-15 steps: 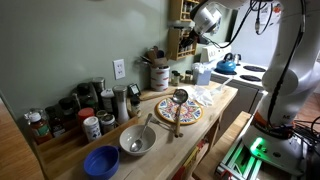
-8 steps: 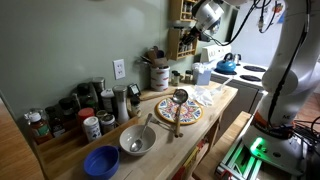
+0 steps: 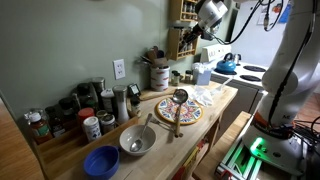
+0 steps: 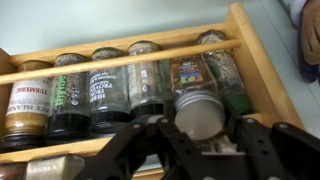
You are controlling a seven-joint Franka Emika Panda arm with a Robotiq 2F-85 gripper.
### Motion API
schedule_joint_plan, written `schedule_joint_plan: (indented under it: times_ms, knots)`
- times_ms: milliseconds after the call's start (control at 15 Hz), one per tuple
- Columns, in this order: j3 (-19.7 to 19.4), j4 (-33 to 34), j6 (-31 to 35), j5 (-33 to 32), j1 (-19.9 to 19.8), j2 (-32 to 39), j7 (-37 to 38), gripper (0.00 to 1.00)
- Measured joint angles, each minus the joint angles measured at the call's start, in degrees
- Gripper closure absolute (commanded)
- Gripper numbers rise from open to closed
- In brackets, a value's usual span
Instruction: Remove a spice bottle from the far left of the bottom top wall spice rack and put it on the counter top
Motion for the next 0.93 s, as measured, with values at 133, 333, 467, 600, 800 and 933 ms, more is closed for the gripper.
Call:
schedule_joint_plan:
  times_ms: [133, 333, 467, 600, 800, 933]
  knots:
    - [-0.28, -0.47, -0.38, 0.00, 0.00, -0.83, 0.35, 0.76]
    - [-0.74, -1.60, -0.97, -0.78, 0.00, -2.26, 1.92, 0.76]
    - [-1.14, -2.35, -1.80, -2.67, 0.00, -3.40, 4.04, 0.76]
    - [-1.53, -3.05, -3.33, -4.78, 0.00, -4.70, 6.52, 0.76]
    - [-1.81, -3.89, -6.08, -7.28, 0.08, -6.60, 9.78, 0.76]
    - [-1.90, -4.26, -8.05, -8.85, 0.12, -7.57, 11.72, 0.76]
